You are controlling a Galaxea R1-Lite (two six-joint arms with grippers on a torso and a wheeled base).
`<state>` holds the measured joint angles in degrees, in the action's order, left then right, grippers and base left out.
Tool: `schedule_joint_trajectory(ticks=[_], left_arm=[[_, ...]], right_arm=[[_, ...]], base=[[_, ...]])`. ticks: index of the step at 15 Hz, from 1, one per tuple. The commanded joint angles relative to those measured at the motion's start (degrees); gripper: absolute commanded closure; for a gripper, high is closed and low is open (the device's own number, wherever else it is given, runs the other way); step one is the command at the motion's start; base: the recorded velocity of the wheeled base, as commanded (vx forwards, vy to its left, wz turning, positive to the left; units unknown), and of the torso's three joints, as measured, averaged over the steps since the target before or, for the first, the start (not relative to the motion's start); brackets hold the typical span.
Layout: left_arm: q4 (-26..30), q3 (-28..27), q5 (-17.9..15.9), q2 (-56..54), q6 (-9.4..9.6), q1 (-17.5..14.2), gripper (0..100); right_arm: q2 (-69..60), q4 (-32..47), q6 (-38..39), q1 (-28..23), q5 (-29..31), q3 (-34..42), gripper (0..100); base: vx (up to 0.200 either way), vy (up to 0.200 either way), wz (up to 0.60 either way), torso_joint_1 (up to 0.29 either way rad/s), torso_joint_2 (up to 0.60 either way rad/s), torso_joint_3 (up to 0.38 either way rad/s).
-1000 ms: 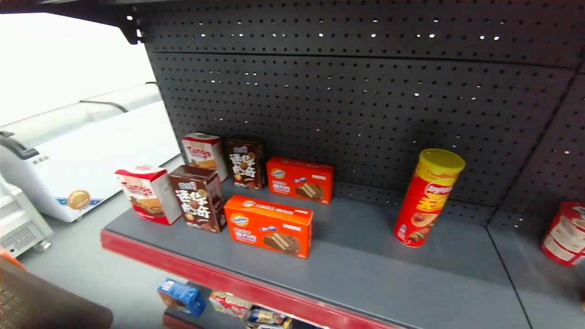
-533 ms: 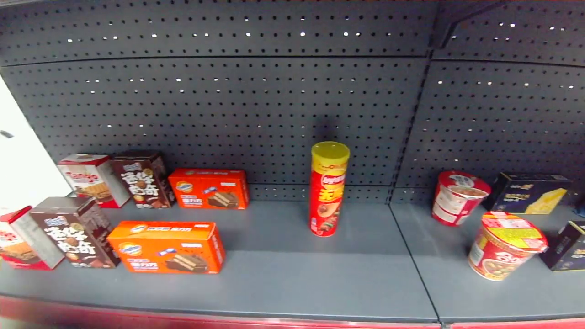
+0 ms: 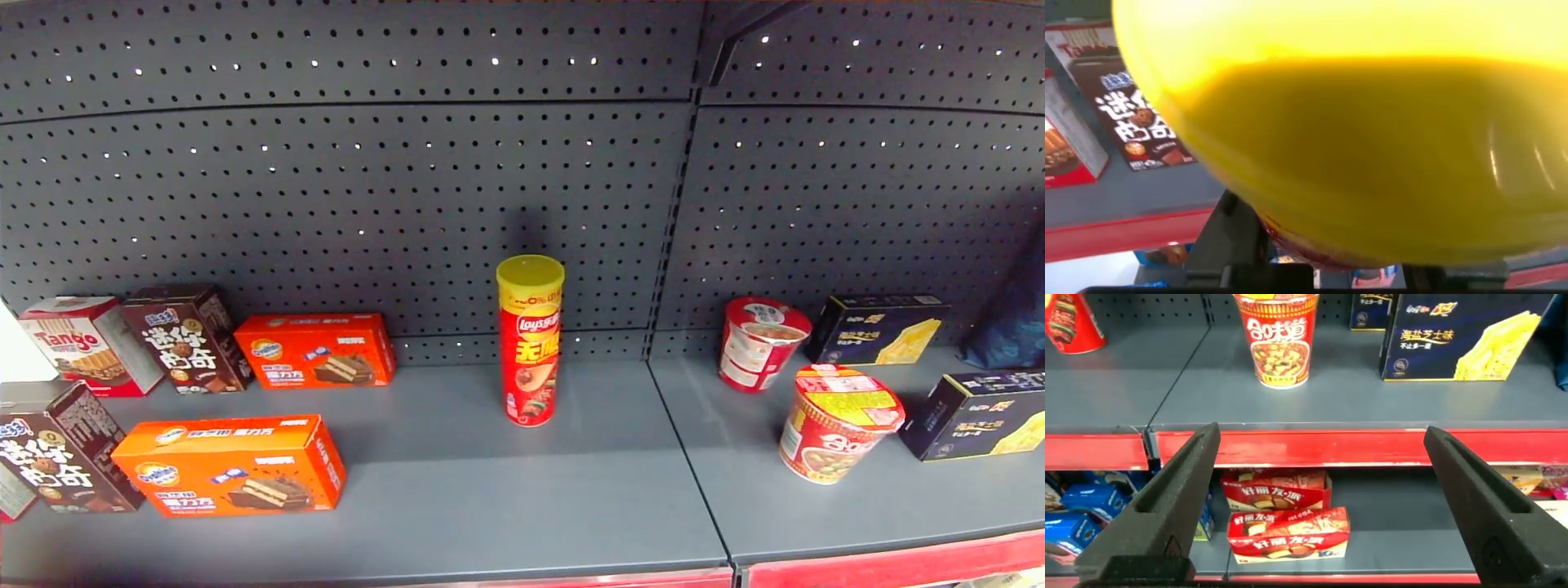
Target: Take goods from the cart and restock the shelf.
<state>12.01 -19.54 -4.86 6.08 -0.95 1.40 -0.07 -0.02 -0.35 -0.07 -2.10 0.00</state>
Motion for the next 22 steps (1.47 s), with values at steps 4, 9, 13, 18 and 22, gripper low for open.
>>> schedule_joint_trajectory(ticks=[4, 9, 13, 18, 22], left_arm=[[5.39, -0.94, 0.12, -1.95, 0.07, 0.09, 100], [6.27, -0.85, 0.03, -2.57, 0.16, -0.08, 100], [6.27, -0.59, 0.03, -2.57, 0.07, -0.08, 100], [8.12, 0.29, 0.12, -4.76, 0.34, -1.23, 100], [11.55, -0.41, 0.03, -6.08, 2.80, -1.49, 100]], right_arm=[[0.07, -0.06, -0.09, -0.01, -0.01, 0.00, 0], [0.07, -0.06, -0.26, -0.01, 0.08, 0.00, 0], [0.07, -0.06, 0.00, -0.01, 0.08, 0.00, 0], [1.57, 0.11, -0.09, -0.54, 1.13, -0.09, 0], [28.11, -1.73, -2.11, 7.54, -3.88, -30.94, 0]], base=[[0.000, 0.000, 0.00, 0.000, 0.00, 0.000], [0.000, 0.000, 0.36, 0.001, 0.00, 0.005], [0.000, 0.000, 0.00, 0.000, 0.00, 0.000], [0.000, 0.000, 0.00, 0.000, 0.00, 0.000], [0.000, 0.000, 0.00, 0.000, 0.00, 0.000]])
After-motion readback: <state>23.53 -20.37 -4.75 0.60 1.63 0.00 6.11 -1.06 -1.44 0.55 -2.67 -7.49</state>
